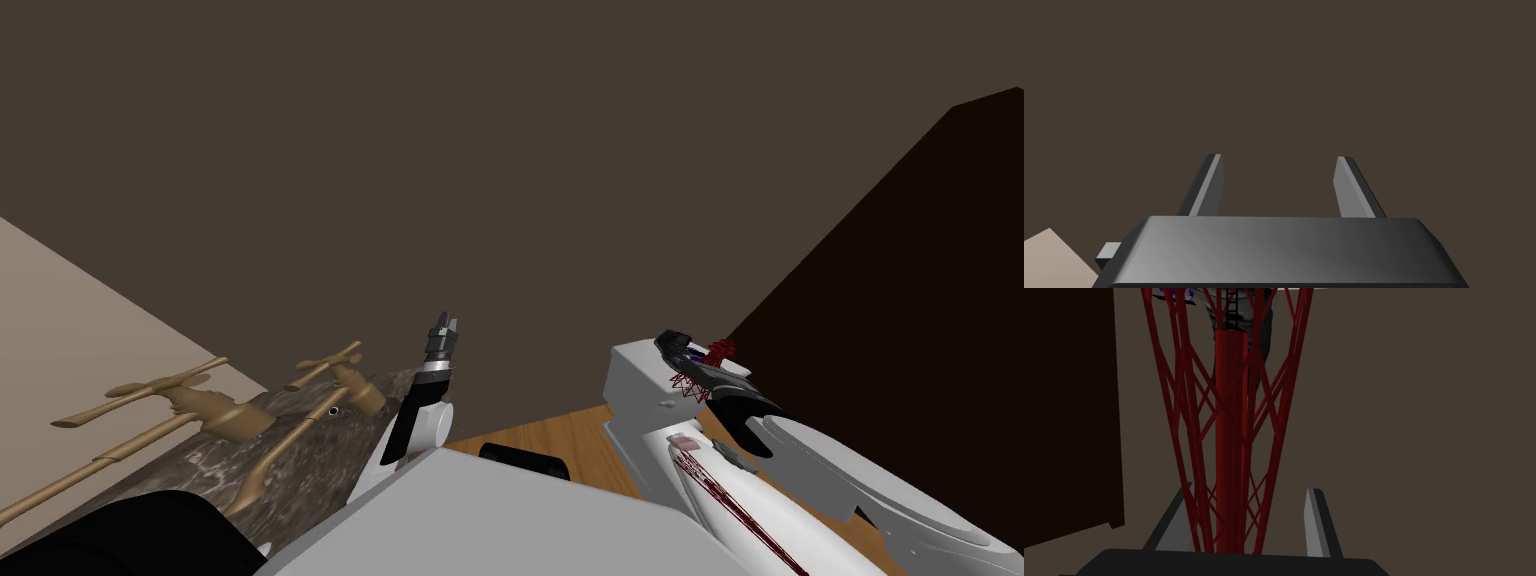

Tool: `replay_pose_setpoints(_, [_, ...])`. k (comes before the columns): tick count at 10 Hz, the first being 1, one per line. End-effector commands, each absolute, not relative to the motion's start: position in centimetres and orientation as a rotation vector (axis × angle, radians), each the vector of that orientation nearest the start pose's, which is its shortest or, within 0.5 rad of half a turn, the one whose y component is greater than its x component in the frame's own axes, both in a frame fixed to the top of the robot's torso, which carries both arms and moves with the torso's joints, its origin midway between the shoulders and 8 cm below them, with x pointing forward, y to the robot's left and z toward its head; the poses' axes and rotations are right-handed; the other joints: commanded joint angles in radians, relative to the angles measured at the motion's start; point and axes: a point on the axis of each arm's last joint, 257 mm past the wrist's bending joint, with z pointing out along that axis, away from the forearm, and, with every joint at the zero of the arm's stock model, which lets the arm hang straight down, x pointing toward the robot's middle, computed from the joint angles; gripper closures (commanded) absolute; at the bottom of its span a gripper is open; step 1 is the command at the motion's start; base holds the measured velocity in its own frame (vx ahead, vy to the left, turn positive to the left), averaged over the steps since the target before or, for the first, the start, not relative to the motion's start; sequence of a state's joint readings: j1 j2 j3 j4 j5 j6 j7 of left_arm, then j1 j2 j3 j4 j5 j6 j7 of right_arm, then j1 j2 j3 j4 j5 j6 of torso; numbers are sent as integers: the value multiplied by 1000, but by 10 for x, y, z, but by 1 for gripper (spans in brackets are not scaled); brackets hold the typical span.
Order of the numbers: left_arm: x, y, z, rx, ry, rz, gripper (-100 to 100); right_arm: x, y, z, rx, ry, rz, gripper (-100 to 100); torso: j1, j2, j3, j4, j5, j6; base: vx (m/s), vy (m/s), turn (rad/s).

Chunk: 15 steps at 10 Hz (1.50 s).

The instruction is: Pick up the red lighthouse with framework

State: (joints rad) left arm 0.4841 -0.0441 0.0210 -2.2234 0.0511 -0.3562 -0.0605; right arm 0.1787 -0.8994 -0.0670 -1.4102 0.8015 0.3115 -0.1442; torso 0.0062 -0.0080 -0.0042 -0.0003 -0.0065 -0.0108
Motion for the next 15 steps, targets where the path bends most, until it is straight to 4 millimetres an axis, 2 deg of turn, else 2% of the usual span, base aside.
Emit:
replay_pose_setpoints(1, [374,300,-26,-846,687,-1222,0,440,-651,-203,405,1697,-456,100,0,0,0,0,0,0,0,0,0])
replay_pose_setpoints(4, [374,300,-26,-846,687,-1222,0,440,-651,-202,406,1697,-457,100,0,-1,-1,0,0,0,0,0,0])
replay_pose_setpoints(5, [374,300,-26,-846,687,-1222,0,440,-651,-203,405,1697,-458,0,0,-1,-1,0,0,0,0,0,0])
replay_pose_setpoints(6, [374,300,-26,-846,687,-1222,0,426,-646,-208,433,1687,-444,100,0,-1,-1,0,0,0,-11,-65,348])
replay_pose_setpoints(8, [374,300,-25,-846,687,-1222,0,412,-642,-222,465,1697,-430,100,-5,-4,-3,-2,-5,-7,-11,-61,214])
replay_pose_setpoints(9, [374,300,-26,-846,687,-1222,0,402,-643,-215,480,1674,-436,100,-4,-6,-5,-4,-8,-5,-4,-37,321])
replay_pose_setpoints(10, [374,300,-25,-846,687,-1222,0,393,-644,-218,502,1670,-434,100,-4,-8,-6,-5,-8,-9,-11,-44,341])
replay_pose_setpoints(11, [374,300,-25,-846,687,-1222,0,381,-639,-236,532,1690,-422,100,-4,-9,-7,-6,-10,-10,3,-33,74])
replay_pose_setpoints(12, [374,300,-26,-846,687,-1222,0,380,-638,-238,538,1691,-419,100,-4,-9,-8,-8,-14,-7,10,-9,-31])
replay_pose_setpoints(13, [374,300,-26,-846,687,-1222,0,369,-645,-226,559,1655,-439,100,-6,-8,-10,-11,-19,-4,-11,-27,305])
replay_pose_setpoints(15, [374,300,-25,-846,687,-1222,0,345,-637,-249,612,1677,-426,100,-11,-8,-10,-11,-22,-7,-12,-43,210])
